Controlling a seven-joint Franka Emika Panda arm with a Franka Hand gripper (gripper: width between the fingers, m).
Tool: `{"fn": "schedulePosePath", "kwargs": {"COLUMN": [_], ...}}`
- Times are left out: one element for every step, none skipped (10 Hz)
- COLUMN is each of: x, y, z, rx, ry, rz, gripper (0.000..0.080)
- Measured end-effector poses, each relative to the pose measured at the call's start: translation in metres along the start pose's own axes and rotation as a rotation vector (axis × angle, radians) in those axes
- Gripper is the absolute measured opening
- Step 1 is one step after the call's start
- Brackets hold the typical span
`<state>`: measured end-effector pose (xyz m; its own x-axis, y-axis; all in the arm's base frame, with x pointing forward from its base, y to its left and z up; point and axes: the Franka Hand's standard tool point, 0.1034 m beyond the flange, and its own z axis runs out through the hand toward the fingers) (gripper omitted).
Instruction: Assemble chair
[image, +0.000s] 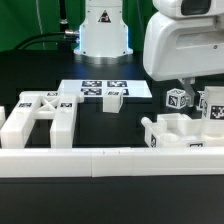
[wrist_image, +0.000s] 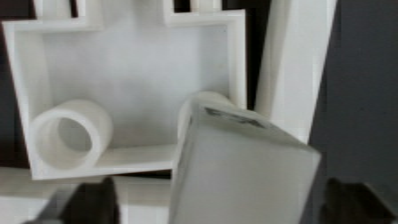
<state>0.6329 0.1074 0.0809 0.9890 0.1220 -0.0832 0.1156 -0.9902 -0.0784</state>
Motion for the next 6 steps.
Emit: {"fn": "schedulePosePath", "kwargs": {"x": [0.0001,0.0,-0.0001,-0.0001,-0.0001,-0.0001], "y": [0.0,-0.0001,-0.0001,-0.0001,-0.0002,-0.0003], "z": [-0.0001,0.0001,0.0002,0.0002,0.0003,0.0003], "rx": [0.0,0.0,0.0,0.0,0.001,0.001], "ry": [0.0,0.0,0.0,0.0,0.0,0.0], "rz": [-0.001,-0.001,-0.001,0.0,0.026,0.034], "gripper": [0.0381,0.0381,0.0284,0.0284,0.0284,0.0284]}}
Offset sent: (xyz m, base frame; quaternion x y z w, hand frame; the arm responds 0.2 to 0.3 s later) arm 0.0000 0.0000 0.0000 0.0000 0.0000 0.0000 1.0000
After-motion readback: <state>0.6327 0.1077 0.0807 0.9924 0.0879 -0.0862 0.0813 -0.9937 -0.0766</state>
